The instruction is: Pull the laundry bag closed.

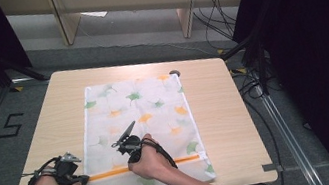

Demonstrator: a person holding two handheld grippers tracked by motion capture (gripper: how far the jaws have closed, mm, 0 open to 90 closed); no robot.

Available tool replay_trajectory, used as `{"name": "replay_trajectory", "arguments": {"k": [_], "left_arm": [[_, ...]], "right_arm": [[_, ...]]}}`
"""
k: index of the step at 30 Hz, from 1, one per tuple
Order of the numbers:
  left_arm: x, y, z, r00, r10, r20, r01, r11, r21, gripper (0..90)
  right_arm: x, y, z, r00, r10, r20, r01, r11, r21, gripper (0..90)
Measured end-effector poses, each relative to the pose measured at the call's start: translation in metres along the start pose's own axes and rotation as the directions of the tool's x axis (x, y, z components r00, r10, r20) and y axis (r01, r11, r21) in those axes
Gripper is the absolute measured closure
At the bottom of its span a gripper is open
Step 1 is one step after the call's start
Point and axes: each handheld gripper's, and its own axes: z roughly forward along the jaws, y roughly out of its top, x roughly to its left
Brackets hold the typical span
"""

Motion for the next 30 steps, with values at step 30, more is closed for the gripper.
{"name": "replay_trajectory", "arguments": {"k": [30], "left_arm": [[0.0,0.0,0.0,1.0,-0.001,-0.001,0.001,1.0,0.004,90.0]], "right_arm": [[-0.012,-0.012,-0.007,0.9982,0.059,-0.006,-0.059,0.998,-0.004,90.0]]}}
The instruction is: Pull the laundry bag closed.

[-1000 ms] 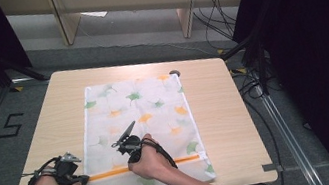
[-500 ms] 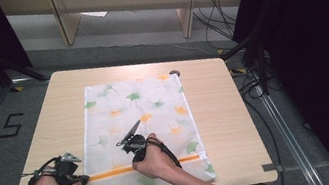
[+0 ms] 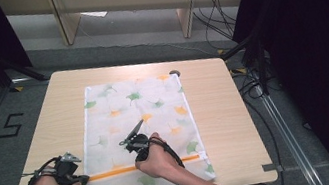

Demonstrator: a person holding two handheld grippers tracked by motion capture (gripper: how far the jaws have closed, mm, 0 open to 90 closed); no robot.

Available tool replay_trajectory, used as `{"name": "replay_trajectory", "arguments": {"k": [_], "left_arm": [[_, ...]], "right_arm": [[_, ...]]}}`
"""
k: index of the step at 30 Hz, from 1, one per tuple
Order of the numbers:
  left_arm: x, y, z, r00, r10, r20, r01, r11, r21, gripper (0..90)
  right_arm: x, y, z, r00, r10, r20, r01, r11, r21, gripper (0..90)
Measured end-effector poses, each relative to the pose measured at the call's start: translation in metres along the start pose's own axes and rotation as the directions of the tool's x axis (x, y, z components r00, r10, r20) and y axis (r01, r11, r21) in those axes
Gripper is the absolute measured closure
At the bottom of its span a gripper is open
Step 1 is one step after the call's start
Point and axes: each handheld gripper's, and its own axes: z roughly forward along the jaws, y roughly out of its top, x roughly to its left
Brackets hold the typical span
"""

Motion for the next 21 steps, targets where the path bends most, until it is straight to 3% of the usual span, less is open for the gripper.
{"name": "replay_trajectory", "arguments": {"k": [2,3,6,7,8,9,10,11,13,20,21], "left_arm": [[0.0,0.0,0.0,1.0,0.0,-0.003,0.0,1.0,-0.002,90.0],[0.0,0.0,0.0,1.0,0.003,0.004,-0.003,1.0,0.002,90.0],[0.0,0.0,0.0,1.0,0.0,-0.001,0.0,1.0,-0.001,90.0],[0.0,0.0,0.0,1.0,0.0,-0.004,0.0,1.0,-0.002,90.0],[0.0,0.0,0.0,1.0,0.003,-0.004,-0.003,1.0,-0.002,90.0],[0.0,0.0,0.0,1.0,0.002,0.002,-0.002,1.0,-0.001,90.0],[0.0,0.0,0.0,1.0,0.0,-0.001,0.0,1.0,-0.002,90.0],[0.0,0.0,0.0,1.0,0.003,0.004,-0.003,1.0,0.002,90.0],[0.0,0.0,0.0,1.0,0.001,0.002,-0.001,1.0,-0.001,90.0],[0.0,0.0,0.0,1.0,0.0,0.004,0.0,1.0,-0.002,90.0],[0.0,0.0,0.0,1.0,-0.001,0.004,0.001,1.0,-0.002,90.0]], "right_arm": [[0.001,0.0,0.0,0.9996,0.028,-0.003,-0.028,1.0,0.002,90.0],[-0.002,-0.001,0.0,0.9995,-0.016,0.027,0.016,1.0,0.011,90.0],[-0.001,-0.001,-0.001,0.9998,0.019,0.005,-0.019,1.0,0.01,90.0],[-0.006,-0.003,-0.001,0.9985,-0.04,0.036,0.039,0.999,0.025,90.0],[-0.005,-0.002,-0.001,0.9999,-0.013,0.001,0.013,1.0,0.005,90.0],[-0.003,-0.002,-0.001,0.9997,0.023,0.005,-0.023,1.0,0.012,90.0],[-0.006,-0.004,-0.001,0.9994,-0.014,0.031,0.014,1.0,0.018,90.0],[-0.007,-0.003,-0.001,0.9999,-0.012,0.003,0.012,1.0,-0.004,90.0],[-0.007,-0.004,-0.002,0.9996,0.027,0.003,-0.027,1.0,0.008,90.0],[-0.012,-0.008,-0.004,0.9995,0.028,0.012,-0.028,0.999,0.015,90.0],[-0.012,-0.009,-0.004,0.9988,0.049,0.002,-0.049,0.999,0.012,90.0]]}}
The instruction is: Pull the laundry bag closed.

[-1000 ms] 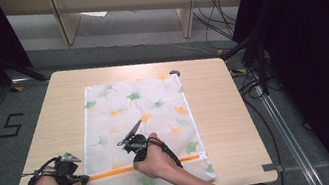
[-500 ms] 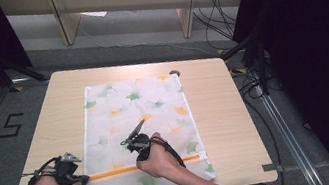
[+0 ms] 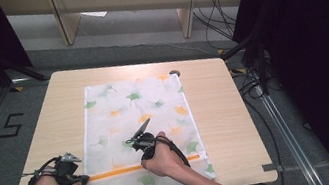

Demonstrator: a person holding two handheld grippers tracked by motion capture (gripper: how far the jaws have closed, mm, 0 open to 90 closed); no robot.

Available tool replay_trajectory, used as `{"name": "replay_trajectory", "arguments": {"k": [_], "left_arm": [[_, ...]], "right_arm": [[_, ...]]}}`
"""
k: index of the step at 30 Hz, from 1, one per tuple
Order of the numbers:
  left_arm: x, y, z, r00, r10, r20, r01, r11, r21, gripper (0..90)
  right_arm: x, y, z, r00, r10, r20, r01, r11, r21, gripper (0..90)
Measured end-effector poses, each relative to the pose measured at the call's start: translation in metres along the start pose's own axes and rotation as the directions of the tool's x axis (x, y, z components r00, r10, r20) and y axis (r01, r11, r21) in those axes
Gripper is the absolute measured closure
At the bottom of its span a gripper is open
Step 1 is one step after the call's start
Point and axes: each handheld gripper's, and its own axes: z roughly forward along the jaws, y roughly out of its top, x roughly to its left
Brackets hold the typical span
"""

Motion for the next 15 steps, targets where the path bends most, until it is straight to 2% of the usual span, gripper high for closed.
{"name": "replay_trajectory", "arguments": {"k": [1,4,5,7,9,10,12,13,15], "left_arm": [[0.0,0.0,0.0,1.0,0.001,0.0,-0.001,1.0,0.0,90.0],[0.0,0.0,0.0,1.0,0.001,0.0,-0.001,1.0,0.0,90.0],[-0.0001,-0.0001,0.0,1.0,0.0,0.0,0.0,1.0,0.0,90.0],[0.0,0.0,0.0,1.0,0.001,0.0,-0.001,1.0,0.0,90.0],[0.0001,0.0,0.0,1.0,0.001,0.0,-0.001,1.0,0.0,90.0],[0.0001,0.0,0.0,1.0,0.001,0.001,-0.001,1.0,0.0,90.0],[0.0,0.0,0.0,1.0,0.001,0.0,-0.001,1.0,0.0,90.0],[0.0,0.0,0.0,1.0,0.002,0.0,-0.002,1.0,0.0,90.0],[0.0,0.0,0.0,1.0,0.001,0.0,-0.001,1.0,0.0,90.0]], "right_arm": [[-0.0019,-0.0007,-0.0011,0.9997,-0.025,0.009,0.025,1.0,0.006,90.0],[-0.0017,-0.0013,-0.0012,0.9998,-0.02,0.006,0.02,1.0,-0.002,90.0],[-0.0028,-0.0011,-0.001,0.9993,-0.037,0.006,0.037,0.999,-0.006,90.0],[-0.0014,-0.0012,-0.0007,0.9999,-0.013,0.011,0.013,1.0,-0.009,90.0],[-0.0031,-0.0017,-0.0007,0.9994,-0.026,0.023,0.026,1.0,-0.007,90.0],[-0.0026,-0.0023,-0.0018,0.9999,0.005,0.011,-0.005,1.0,-0.008,90.0],[-0.0074,-0.0027,-0.0025,0.9986,-0.05,0.016,0.05,0.999,-0.007,90.0],[-0.0048,-0.003,-0.0027,0.9999,-0.01,0.014,0.01,1.0,-0.007,90.0],[-0.0053,-0.0033,-0.0029,0.9999,-0.009,0.009,0.009,1.0,-0.006,90.0]]}}
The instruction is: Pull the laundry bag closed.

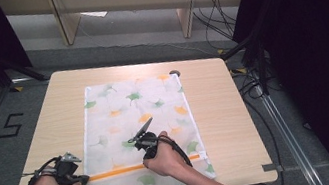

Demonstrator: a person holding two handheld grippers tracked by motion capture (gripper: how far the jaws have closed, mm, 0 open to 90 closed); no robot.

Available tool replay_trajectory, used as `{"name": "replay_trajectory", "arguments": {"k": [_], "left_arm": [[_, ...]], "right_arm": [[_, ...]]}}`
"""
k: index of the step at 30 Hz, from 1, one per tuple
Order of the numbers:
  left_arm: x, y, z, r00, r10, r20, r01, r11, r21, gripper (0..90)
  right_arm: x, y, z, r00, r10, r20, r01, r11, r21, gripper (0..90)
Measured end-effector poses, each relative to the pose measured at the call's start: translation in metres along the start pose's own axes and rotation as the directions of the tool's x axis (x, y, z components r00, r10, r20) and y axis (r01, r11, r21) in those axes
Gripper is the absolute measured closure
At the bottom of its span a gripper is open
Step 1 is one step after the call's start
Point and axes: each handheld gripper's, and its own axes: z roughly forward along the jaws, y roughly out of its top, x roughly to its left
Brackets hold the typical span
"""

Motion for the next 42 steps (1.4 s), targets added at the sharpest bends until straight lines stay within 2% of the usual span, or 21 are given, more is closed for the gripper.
{"name": "replay_trajectory", "arguments": {"k": [4,5,6,9,10,12,14,15,16,18,19,21,33,38,40,42], "left_arm": [[0.0,0.0,0.0,1.0,0.0,-0.001,0.0,1.0,-0.001,90.0],[0.0,0.0,0.0,1.0,-0.001,0.0,0.001,1.0,-0.001,90.0],[0.0,0.0,0.0,1.0,0.0,0.0,0.0,1.0,0.0,90.0],[0.0,0.0,0.0,1.0,0.0,0.0,0.0,1.0,-0.001,90.0],[0.0,0.0,0.0,1.0,0.0,-0.001,0.0,1.0,0.0,90.0],[0.0,0.0,0.0,1.0,-0.001,0.001,0.001,1.0,-0.001,90.0],[0.0,0.0,0.0,1.0,0.0,-0.001,0.0,1.0,0.0,90.0],[0.0,0.0,0.0,1.0,0.0,-0.001,0.0,1.0,0.0,90.0],[0.0,0.0,0.0,1.0,0.0,0.0,0.0,1.0,0.0,90.0],[0.0,0.0,0.0,1.0,-0.001,0.001,0.001,1.0,0.0,90.0],[0.0,0.0,0.0,1.0,0.0,0.001,0.0,1.0,0.0,90.0],[0.0,0.0,0.0,1.0,-0.001,-0.003,0.001,1.0,0.0,90.0],[0.0,0.0,0.0,1.0,0.0,-0.003,0.0,1.0,0.0,90.0],[0.0,0.0,0.0,1.0,0.0,0.0,0.0,1.0,0.0,90.0],[0.0,0.0,0.0,1.0,0.001,0.001,-0.001,1.0,0.001,90.0],[0.0,0.0,0.0,1.0,0.001,0.0,-0.001,1.0,0.0,90.0]], "right_arm": [[0.001,0.0,0.0,0.9999,0.011,-0.004,-0.011,1.0,0.002,90.0],[-0.002,-0.001,0.0,0.9992,-0.031,0.025,0.031,0.999,0.015,90.0],[0.0,0.0,-0.001,1.0,0.004,0.007,-0.004,1.0,-0.002,90.0],[-0.003,-0.001,-0.002,0.9999,-0.008,0.006,0.008,1.0,0.0,90.0],[-0.002,-0.002,-0.002,0.9996,0.026,0.01,-0.026,1.0,0.0,90.0],[-0.004,-0.003,-0.003,0.9999,0.013,0.009,-0.013,1.0,0.002,90.0],[-0.005,-0.004,-0.004,0.9995,0.028,0.011,-0.028,1.0,0.005,90.0],[-0.007,-0.004,-0.004,0.9999,0.0,0.015,0.0,1.0,-0.003,90.0],[-0.006,-0.005,-0.004,0.9994,0.034,0.006,-0.035,0.999,0.004,90.0],[-0.007,-0.006,-0.004,0.9994,0.031,0.017,-0.031,0.999,-0.006,90.0],[-0.009,-0.006,-0.004,0.9997,0.012,0.021,-0.011,1.0,-0.01,90.0],[-0.009,-0.007,-0.006,0.9992,0.038,0.015,-0.038,0.999,0.005,90.0],[-0.014,-0.01,-0.007,0.9992,0.033,0.022,-0.033,0.999,0.0,90.0],[-0.016,-0.011,-0.009,0.9982,0.055,0.024,-0.055,0.998,0.009,90.0],[-0.016,-0.012,-0.009,0.9981,0.054,0.028,-0.054,0.999,0.004,90.0],[-0.021,-0.012,-0.008,0.9996,0.001,0.029,-0.001,1.0,-0.014,90.0]]}}
